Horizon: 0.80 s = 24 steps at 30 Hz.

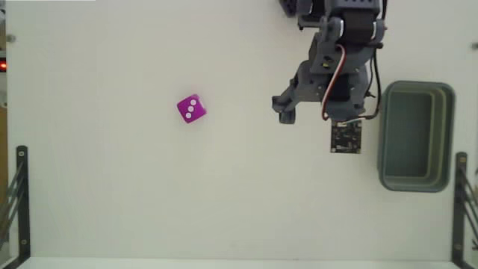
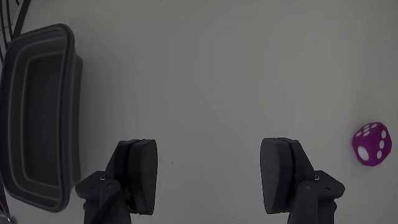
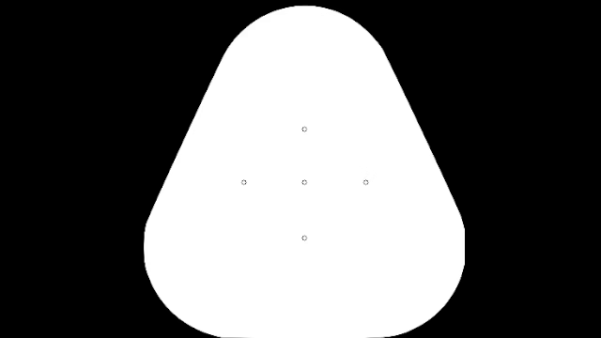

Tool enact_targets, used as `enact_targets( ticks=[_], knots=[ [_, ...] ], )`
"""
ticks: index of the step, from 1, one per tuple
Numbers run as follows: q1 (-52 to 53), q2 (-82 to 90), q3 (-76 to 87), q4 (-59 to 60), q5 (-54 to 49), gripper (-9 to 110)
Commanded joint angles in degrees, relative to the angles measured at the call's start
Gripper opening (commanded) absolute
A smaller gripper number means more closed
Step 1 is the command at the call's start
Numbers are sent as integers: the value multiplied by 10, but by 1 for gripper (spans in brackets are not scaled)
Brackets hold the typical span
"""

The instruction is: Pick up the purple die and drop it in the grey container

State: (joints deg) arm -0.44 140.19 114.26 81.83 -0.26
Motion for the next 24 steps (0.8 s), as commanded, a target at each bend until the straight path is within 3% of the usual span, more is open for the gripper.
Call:
enact_targets(
  ticks=[1, 24],
  knots=[
    [17, 19, 3, 1, 3, 110],
    [111, 19, 3, 1, 3, 110]
  ],
)
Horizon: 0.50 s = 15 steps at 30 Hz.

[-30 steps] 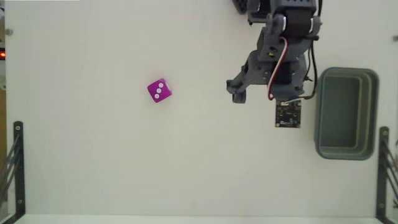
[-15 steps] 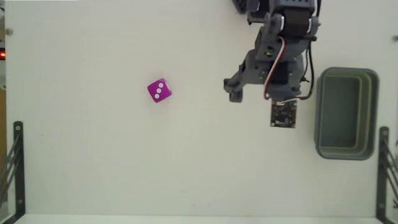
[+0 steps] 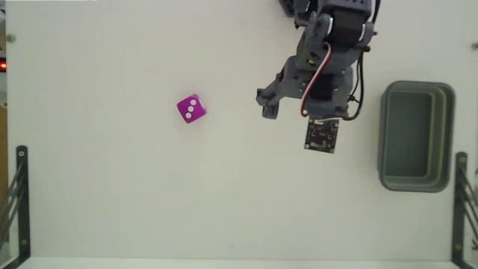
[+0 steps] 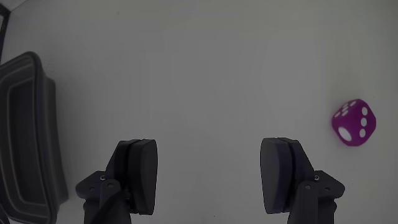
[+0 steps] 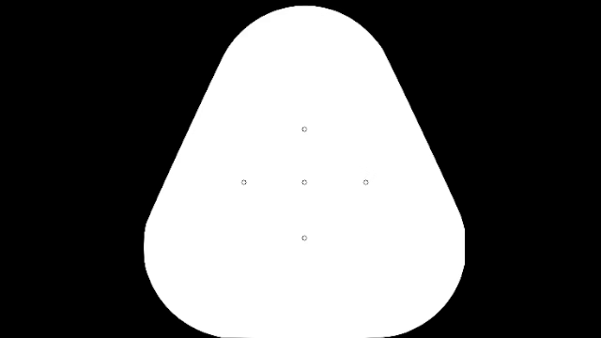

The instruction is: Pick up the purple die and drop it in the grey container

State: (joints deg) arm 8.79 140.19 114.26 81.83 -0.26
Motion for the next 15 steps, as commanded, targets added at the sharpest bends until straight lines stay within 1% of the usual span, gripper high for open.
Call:
enact_targets(
  ticks=[1, 15],
  knots=[
    [24, 19, 3, 1, 3, 110],
    [85, 19, 3, 1, 3, 110]
  ],
)
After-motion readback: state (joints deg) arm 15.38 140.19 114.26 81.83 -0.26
